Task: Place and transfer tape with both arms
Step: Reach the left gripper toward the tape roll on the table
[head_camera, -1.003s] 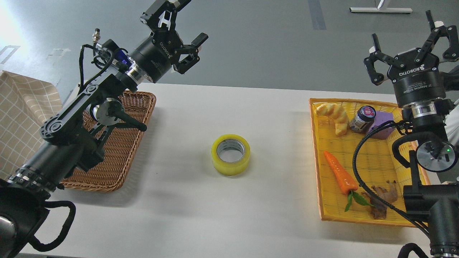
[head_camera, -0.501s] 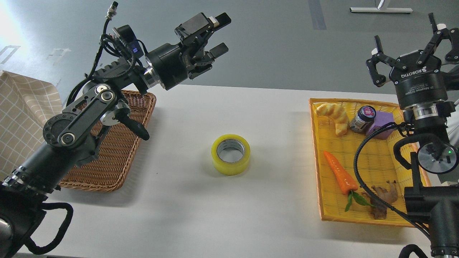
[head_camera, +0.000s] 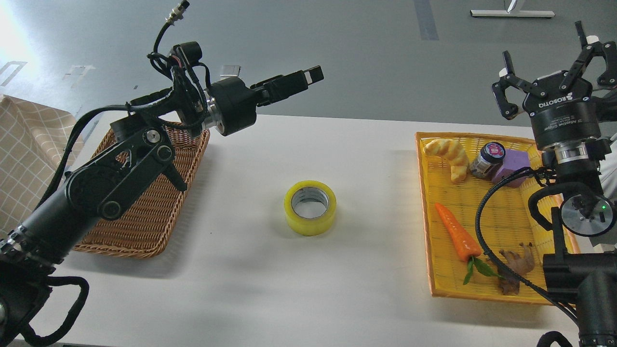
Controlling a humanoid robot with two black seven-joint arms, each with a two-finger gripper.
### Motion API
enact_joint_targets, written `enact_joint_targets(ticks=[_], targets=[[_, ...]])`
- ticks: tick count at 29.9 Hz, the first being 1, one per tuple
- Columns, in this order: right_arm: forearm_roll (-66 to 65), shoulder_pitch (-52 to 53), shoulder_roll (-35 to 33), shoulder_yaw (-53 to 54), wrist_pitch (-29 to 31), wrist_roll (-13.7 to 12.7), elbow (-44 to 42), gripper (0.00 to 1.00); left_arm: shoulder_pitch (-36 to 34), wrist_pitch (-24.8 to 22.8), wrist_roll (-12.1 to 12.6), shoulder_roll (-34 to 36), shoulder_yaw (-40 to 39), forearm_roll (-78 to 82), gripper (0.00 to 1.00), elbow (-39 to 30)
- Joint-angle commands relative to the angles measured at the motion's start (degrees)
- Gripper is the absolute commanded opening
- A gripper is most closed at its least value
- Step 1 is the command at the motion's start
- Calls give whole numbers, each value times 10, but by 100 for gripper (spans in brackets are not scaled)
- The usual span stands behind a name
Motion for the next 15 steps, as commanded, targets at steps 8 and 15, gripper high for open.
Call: enact_joint_targets(ticks=[8, 15], targets=[[-1, -3, 0, 0, 0, 0, -2, 99, -15, 74, 2, 70, 138, 86, 98, -9], [0, -19, 0, 0, 0, 2, -5, 99, -15, 74, -1, 95, 191, 120, 98, -9]])
